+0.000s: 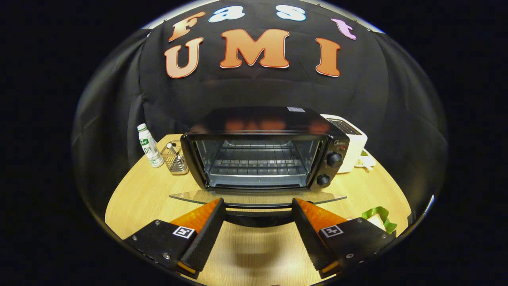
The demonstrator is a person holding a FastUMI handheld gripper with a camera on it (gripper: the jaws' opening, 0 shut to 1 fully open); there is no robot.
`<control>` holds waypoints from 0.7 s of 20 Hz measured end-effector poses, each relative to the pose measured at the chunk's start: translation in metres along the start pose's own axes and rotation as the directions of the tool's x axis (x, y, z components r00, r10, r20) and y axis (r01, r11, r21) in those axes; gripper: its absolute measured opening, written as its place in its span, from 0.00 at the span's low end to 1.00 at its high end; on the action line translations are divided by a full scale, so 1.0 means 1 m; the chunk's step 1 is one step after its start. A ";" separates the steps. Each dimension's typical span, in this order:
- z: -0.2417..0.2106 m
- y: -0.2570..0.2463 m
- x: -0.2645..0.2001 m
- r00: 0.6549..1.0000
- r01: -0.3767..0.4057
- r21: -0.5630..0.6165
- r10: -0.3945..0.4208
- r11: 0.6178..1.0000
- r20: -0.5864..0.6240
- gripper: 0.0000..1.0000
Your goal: Open the toaster oven, put the food inside, and close the toaster oven door.
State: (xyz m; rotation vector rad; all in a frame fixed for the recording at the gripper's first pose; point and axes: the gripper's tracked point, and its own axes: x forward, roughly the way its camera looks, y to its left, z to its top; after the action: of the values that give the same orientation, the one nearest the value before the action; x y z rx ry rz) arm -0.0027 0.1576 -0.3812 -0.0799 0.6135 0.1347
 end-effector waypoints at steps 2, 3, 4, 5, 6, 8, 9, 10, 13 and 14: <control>-0.026 0.000 -0.002 0.999 -0.004 -0.008 0.003 1.000 -0.054 0.99; -0.040 -0.002 -0.001 0.997 0.000 -0.011 -0.001 1.000 -0.077 0.99; -0.054 -0.002 -0.001 0.995 -0.002 -0.019 0.000 1.000 -0.098 0.99; -0.067 -0.002 0.003 0.994 -0.002 -0.009 0.001 1.000 -0.106 0.99; -0.078 -0.003 0.005 0.991 -0.004 0.000 0.004 1.000 -0.131 0.99; -0.101 -0.005 0.012 0.983 -0.007 0.026 0.011 1.000 -0.183 0.99; -0.106 -0.007 0.014 0.981 -0.003 0.046 0.012 0.999 -0.193 1.00; -0.106 -0.011 0.016 0.982 0.006 0.053 0.004 0.999 -0.191 1.00; -0.105 -0.011 0.015 0.982 -0.016 0.022 0.020 1.000 -0.186 0.99; -0.103 -0.010 0.012 0.981 -0.036 0.014 0.038 0.999 -0.189 0.99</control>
State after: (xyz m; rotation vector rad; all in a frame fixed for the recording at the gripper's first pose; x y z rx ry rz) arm -0.0499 0.1370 -0.4718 -0.0719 0.8056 0.1609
